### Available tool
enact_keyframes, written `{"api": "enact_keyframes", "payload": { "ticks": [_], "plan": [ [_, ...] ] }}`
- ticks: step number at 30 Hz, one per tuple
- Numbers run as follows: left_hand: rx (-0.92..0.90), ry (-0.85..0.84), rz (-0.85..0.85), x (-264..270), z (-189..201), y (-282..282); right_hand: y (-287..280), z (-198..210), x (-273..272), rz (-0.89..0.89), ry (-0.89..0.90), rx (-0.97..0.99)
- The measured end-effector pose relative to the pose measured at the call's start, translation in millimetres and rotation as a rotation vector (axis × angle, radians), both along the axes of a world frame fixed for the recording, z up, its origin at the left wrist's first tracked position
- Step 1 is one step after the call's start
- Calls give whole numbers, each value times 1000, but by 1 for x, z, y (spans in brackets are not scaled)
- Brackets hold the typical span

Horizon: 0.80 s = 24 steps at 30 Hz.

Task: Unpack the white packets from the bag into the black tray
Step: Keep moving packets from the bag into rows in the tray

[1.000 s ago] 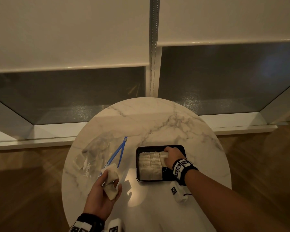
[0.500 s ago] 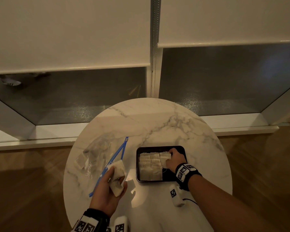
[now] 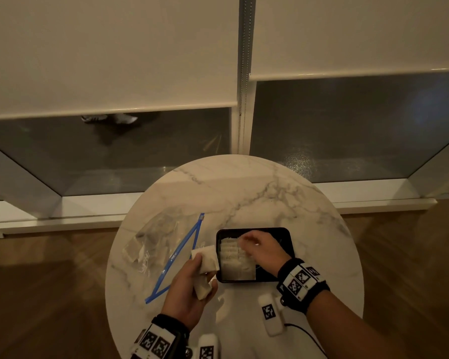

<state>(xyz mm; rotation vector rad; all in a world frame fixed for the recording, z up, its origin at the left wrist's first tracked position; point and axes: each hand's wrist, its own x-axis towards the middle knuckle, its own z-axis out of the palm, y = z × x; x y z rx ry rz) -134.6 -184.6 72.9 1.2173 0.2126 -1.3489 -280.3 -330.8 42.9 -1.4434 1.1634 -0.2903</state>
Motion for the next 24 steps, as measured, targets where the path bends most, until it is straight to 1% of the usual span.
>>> {"api": "enact_keyframes", "payload": {
  "ticks": [2,4,7,9,12,15,18,21,24],
  "plan": [
    [-25,-13,-57,-5,1,-3,14,20,10,135,-92,120],
    [-48,-40,-123,-9,-1,-6,23,25,15,175,-170,108],
    [-81,-92,-205,-13,-2,-8,29,17,12,135,-257,33],
    [-70,-133,-246,-14,-5,-8,30,12,6,96,-244,30],
    [-9,-160,-252,-13,-13,-7,29,4,-7,4,-203,57],
    [85,-229,-261,-7,-22,-4,18,-16,-27,-121,-44,30],
    [179,-370,-259,0,-41,-1,2,-41,-48,-189,264,-121],
    [247,-488,-284,5,-64,0,-5,-57,-57,-165,483,-199],
    [286,-540,-318,5,-77,-5,-9,-70,-53,-114,577,-221]
  ]
}}
